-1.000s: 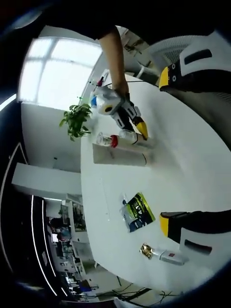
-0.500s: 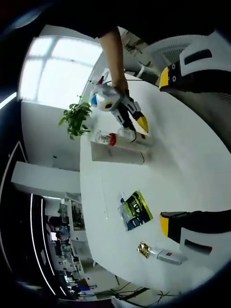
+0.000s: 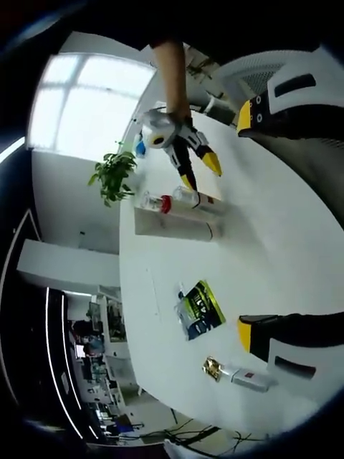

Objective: Arrange the skincare products in the storage area until every visible bottle or jar stands upright without overlapping.

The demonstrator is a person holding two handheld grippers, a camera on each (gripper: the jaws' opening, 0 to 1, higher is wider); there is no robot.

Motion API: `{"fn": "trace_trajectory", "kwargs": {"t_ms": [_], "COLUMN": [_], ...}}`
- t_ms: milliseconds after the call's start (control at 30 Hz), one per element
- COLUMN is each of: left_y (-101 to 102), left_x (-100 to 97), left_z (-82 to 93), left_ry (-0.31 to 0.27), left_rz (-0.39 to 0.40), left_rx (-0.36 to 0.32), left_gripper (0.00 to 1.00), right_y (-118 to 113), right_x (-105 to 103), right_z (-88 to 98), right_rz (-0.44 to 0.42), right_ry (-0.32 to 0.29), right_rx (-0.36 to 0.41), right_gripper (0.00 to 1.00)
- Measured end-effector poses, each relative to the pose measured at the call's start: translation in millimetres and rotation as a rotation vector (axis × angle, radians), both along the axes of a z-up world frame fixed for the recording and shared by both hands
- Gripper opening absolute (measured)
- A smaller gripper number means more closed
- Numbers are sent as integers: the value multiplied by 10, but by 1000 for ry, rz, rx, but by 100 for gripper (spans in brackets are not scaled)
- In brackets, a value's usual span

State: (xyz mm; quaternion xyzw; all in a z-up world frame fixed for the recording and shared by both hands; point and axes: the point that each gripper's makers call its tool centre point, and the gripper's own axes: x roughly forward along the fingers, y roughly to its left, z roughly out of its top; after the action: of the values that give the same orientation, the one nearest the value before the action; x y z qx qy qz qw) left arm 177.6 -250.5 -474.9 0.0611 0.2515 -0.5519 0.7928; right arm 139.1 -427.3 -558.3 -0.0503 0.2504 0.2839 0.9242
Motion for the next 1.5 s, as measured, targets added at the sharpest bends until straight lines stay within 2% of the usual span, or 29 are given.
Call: {"fn": "trace_trajectory", "kwargs": {"t_ms": [133,367,667,833,933,1133,1267,1500], "left_y": [41,93,200,268,317,450,544,608], "left_x": [-9,5,36,87,127,211,233,267], "left_z": [-36,-104,-171,-185,-175,-194,-233,-246], "left_ry": [6,19,28,37,37,41,47,56], "left_rz": [3,10,16,35,50,86,98,108], "left_rx": [8,26,40,42,44,48,65,76], "left_gripper": [94,94,94,94,95,95,96,95], "right_y": [8,90,283,288,282,224,212,219], "right_x": [-51,-186,-331,-415,-458,-492,-493,-480], "right_z": [58,150,335,397,411,461,508,451], "right_rz": [-47,-77,-116,-161,-172,-201,-219,-225], "right_ry": [-5,-18,-29,-22,-15,-3,-13,5], "right_rx": [29,21,62,93,86,117,136,129], "right_gripper": [58,64,77,84,87,99,99,99]}}
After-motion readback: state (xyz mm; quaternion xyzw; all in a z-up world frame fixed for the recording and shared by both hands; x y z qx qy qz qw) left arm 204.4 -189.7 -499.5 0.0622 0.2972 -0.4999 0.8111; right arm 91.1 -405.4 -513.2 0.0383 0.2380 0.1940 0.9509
